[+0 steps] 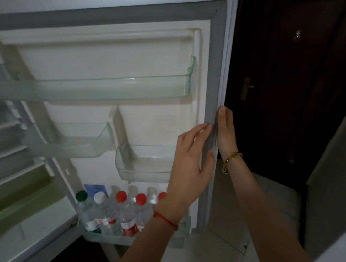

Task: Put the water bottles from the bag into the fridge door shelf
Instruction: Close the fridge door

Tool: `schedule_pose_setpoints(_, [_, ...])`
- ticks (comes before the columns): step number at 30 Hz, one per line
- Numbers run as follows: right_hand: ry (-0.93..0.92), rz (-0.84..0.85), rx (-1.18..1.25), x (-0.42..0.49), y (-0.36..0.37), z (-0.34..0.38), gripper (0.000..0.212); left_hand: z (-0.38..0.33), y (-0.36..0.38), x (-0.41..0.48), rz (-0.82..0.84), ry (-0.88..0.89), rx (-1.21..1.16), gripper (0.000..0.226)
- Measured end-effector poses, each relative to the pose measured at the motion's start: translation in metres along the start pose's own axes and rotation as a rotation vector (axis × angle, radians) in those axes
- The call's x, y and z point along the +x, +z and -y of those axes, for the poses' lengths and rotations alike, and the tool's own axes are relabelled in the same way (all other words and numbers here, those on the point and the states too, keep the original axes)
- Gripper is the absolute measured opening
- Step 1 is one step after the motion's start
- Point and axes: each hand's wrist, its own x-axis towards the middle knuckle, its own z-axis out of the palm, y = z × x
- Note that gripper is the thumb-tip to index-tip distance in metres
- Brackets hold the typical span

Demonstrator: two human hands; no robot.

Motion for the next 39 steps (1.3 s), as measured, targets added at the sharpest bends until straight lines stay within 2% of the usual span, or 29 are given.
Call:
schedule_pose_setpoints(4, [-0.016, 0.003, 0.002, -0.039, -0.009, 0.017, 0.040, -0.027, -0.011, -0.030, 0.019, -0.040, -0.024, 0.052])
schedule_pose_setpoints(11, [-0.009, 0.018, 0.004, -0.114, -0.017, 0.045, 0.047, -0.070, -0.025, -0.085, -0.038, -0.087, -0.048, 0.056])
schedule_pose_setpoints(14, [-0.058, 0.044, 0.000, -0.144, -0.021, 0.054, 0.038, -0.087, -0.032, -0.105, -0.098, -0.115, -0.038, 0.056])
schedule_pose_setpoints(21, [-0.146, 0.231, 0.076, -0.191, -0.030, 0.067, 0.018, -0.117, -0.046, -0.143, -0.269, -0.066, 0.139, 0.053])
schedule_pose_setpoints(26, [-0.008, 0.337, 0.248, -0.209, -0.020, 0.075, 0.037, -0.122, -0.053, -0.161, -0.350, -0.093, 0.305, 0.062])
schedule_pose_setpoints(31, [0.034, 0.518, 0.350, -0.219, 0.013, 0.080, 0.047, -0.123, -0.064, -0.181, -0.530, -0.131, 0.458, 0.073])
schedule_pose_setpoints(39, [-0.046, 0.766, 0.440, -0.242, 0.062, 0.077, 0.047, -0.107, -0.090, -0.199, -0.810, -0.159, 0.661, 0.060])
